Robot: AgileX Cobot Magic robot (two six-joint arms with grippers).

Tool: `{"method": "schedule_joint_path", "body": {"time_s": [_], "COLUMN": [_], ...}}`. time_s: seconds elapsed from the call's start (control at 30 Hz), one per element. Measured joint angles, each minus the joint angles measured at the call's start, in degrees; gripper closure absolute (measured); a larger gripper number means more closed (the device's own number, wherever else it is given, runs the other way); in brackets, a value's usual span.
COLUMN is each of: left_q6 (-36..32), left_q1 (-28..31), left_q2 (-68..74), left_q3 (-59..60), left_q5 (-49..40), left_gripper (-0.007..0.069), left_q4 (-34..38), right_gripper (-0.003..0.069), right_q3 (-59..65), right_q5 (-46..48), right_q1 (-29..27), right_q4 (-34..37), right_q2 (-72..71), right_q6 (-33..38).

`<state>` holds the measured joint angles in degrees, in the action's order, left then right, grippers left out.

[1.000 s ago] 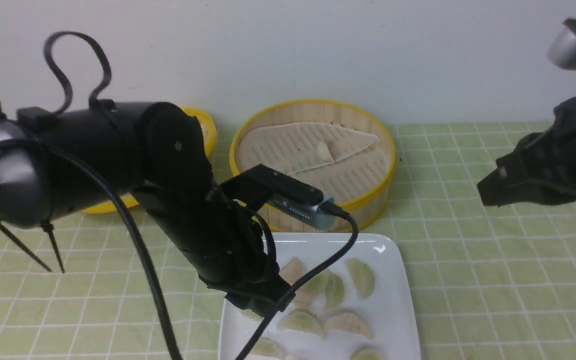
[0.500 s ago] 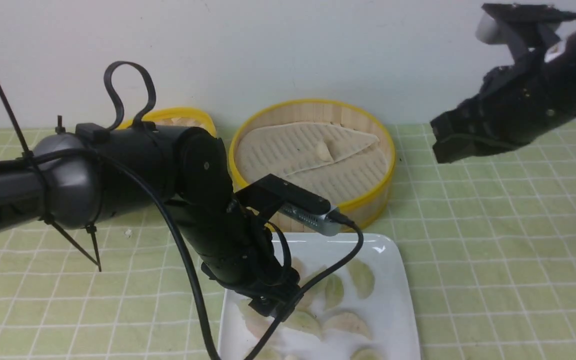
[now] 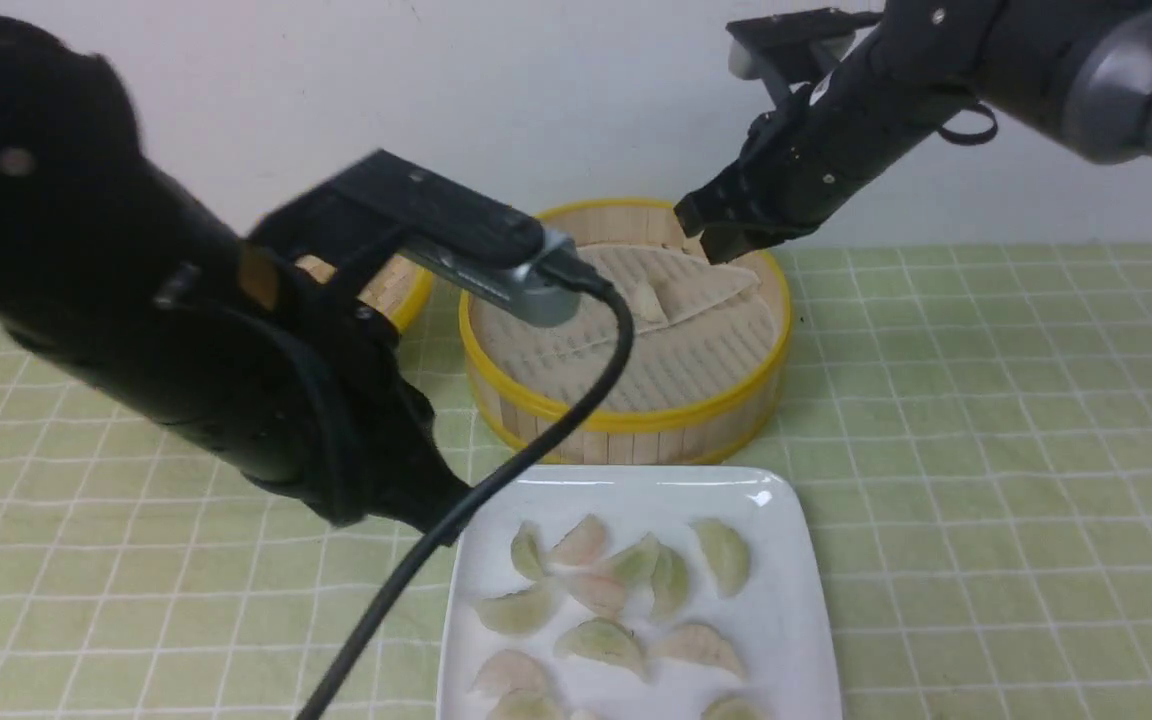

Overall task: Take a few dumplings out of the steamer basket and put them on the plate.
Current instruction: Use the right arm to grab a dumpling from inside the steamer

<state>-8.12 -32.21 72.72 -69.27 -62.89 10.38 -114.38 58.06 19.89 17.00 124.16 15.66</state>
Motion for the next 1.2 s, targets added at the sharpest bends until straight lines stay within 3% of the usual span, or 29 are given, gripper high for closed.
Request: {"method": "schedule_joint_path", "body": {"time_s": [0.13, 0.37, 0.5, 0.87, 1.2], "left_q6": [1.88, 6.07, 8.46, 11.19, 11.19], "left_q1": [0.0, 0.0, 0.0, 0.0, 0.0], "left_q2": [-6.72, -14.07, -15.59, -15.65, -15.65], "left_q3": [0.12, 0.52, 0.57, 0.63, 0.63], "left_q5": [-2.89, -8.48, -8.98, -9.04, -9.04], "left_gripper": [0.0631, 0.0631, 0.0631, 0.0631, 0.0631], "left_q4": [-1.58, -6.64, -10.38, -18.01, -18.93], "right_gripper": [0.0538, 0.034, 0.0276, 0.0259, 0.0258], "right_q3": [-5.57, -12.92, -14.83, -16.81, -19.34], "right_q5": [-1.34, -6.44, -8.32, -9.25, -7.91], "right_q1": [0.0, 0.06, 0.38, 3.44, 3.85], "right_q4": [-0.25, -2.03, -2.48, -2.48, -2.03], "right_q2": [6.25, 15.86, 18.94, 20.31, 20.36], "right_q6": [2.98, 8.01, 10.11, 10.96, 10.66]}}
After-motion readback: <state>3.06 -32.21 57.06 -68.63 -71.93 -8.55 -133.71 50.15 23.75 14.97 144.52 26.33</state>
